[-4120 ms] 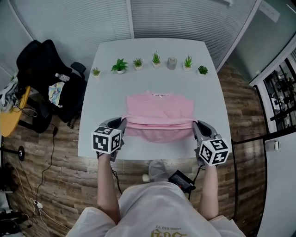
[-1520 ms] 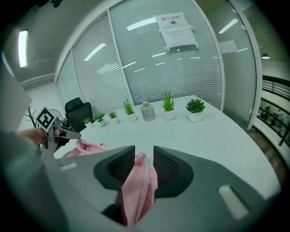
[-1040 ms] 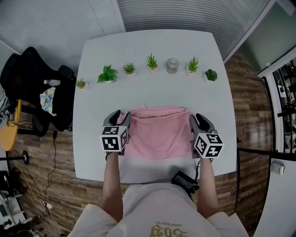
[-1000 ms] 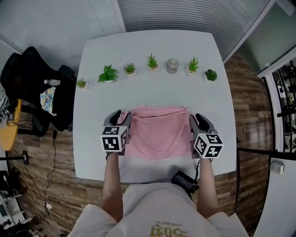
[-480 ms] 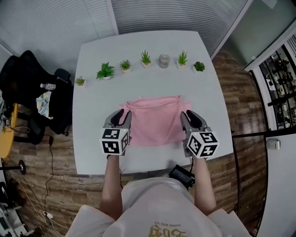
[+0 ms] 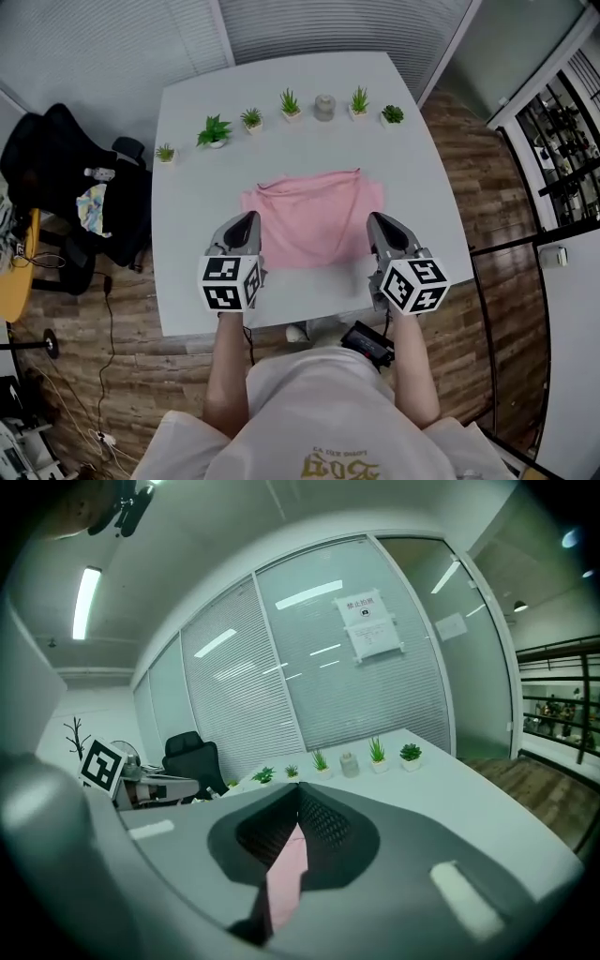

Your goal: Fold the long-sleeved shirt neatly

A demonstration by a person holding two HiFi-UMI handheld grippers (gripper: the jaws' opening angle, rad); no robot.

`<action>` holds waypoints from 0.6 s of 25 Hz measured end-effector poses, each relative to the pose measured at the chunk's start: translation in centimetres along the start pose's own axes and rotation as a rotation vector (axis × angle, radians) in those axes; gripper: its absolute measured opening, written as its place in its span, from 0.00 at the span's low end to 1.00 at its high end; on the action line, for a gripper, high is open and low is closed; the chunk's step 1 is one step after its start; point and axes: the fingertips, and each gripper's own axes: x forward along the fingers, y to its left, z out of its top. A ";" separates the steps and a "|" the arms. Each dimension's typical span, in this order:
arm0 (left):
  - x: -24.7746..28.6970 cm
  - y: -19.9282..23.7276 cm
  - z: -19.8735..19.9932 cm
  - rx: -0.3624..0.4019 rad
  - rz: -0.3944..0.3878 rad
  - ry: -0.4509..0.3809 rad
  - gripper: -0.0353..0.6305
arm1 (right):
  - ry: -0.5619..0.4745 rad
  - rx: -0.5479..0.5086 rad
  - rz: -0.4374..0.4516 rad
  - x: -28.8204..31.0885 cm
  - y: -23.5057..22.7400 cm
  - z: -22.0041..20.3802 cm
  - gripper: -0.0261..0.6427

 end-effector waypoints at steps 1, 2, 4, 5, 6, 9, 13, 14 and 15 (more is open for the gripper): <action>-0.6 -0.3 0.0 -0.001 -0.012 -0.011 0.07 | -0.012 -0.001 0.010 -0.4 0.5 0.1 0.06; -1.1 -0.5 0.0 0.000 -0.020 -0.021 0.06 | -0.022 -0.005 0.018 -0.7 0.9 0.1 0.06; -1.9 -0.7 -0.1 0.007 -0.026 -0.036 0.06 | -0.029 -0.027 0.019 -1.2 1.6 -0.1 0.06; -2.2 -0.8 -0.3 0.013 -0.028 -0.037 0.06 | -0.026 -0.044 0.014 -1.4 1.9 -0.3 0.06; -2.5 -1.0 -0.5 0.017 -0.030 -0.035 0.06 | -0.020 -0.060 0.010 -1.7 2.1 -0.6 0.06; -3.1 -1.2 -0.8 0.018 -0.029 -0.030 0.06 | -0.017 -0.072 0.010 -2.1 2.5 -0.9 0.06; -3.6 -1.3 -0.9 0.006 -0.027 -0.034 0.06 | -0.029 -0.064 0.010 -2.6 2.4 -1.0 0.06; -3.7 -1.3 -1.0 0.003 -0.026 -0.034 0.06 | -0.031 -0.065 0.010 -2.7 2.4 -1.0 0.06; -3.8 -1.3 -1.0 0.000 -0.026 -0.035 0.06 | -0.033 -0.066 0.011 -2.8 2.5 -1.0 0.06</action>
